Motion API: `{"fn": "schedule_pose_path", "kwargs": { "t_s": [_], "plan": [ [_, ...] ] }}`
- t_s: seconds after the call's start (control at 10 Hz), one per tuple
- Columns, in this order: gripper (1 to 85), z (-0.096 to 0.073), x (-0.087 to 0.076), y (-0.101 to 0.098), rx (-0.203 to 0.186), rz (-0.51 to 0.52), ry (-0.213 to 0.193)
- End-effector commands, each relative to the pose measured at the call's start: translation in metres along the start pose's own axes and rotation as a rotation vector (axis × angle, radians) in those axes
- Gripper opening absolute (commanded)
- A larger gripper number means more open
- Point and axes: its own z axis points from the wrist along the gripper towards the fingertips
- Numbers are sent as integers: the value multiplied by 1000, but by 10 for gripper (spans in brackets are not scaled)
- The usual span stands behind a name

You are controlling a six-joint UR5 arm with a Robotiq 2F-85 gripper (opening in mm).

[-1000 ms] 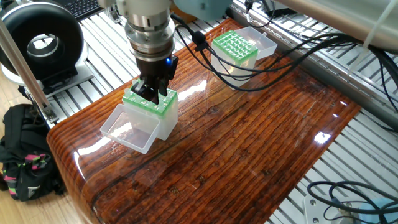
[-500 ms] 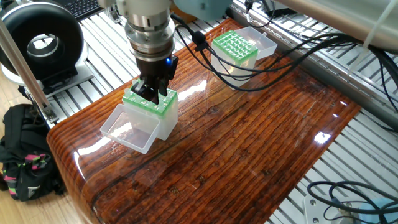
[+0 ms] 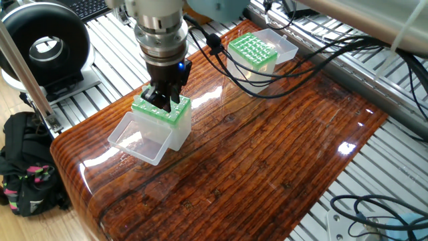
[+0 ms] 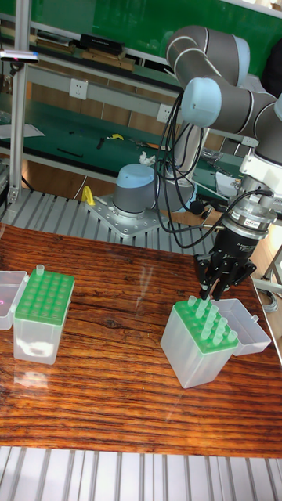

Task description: Transfer all large pipette tips from one holder to another

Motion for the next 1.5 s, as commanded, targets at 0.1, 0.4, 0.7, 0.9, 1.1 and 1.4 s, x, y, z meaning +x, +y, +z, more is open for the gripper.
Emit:
{"fn": "schedule_pose_path", "kwargs": {
  "t_s": [0.1,0.4,0.7,0.9,1.1,1.4],
  "plan": [
    [320,3,1,-2,-6,-2,-3],
    [320,4,1,3,-14,2,-7],
    [317,3,2,4,-19,-2,-6],
    [317,-1,6,5,-21,-5,-4],
    [317,-5,9,6,-19,-3,2],
    [317,-8,11,8,-22,-2,4]
  ]
}}
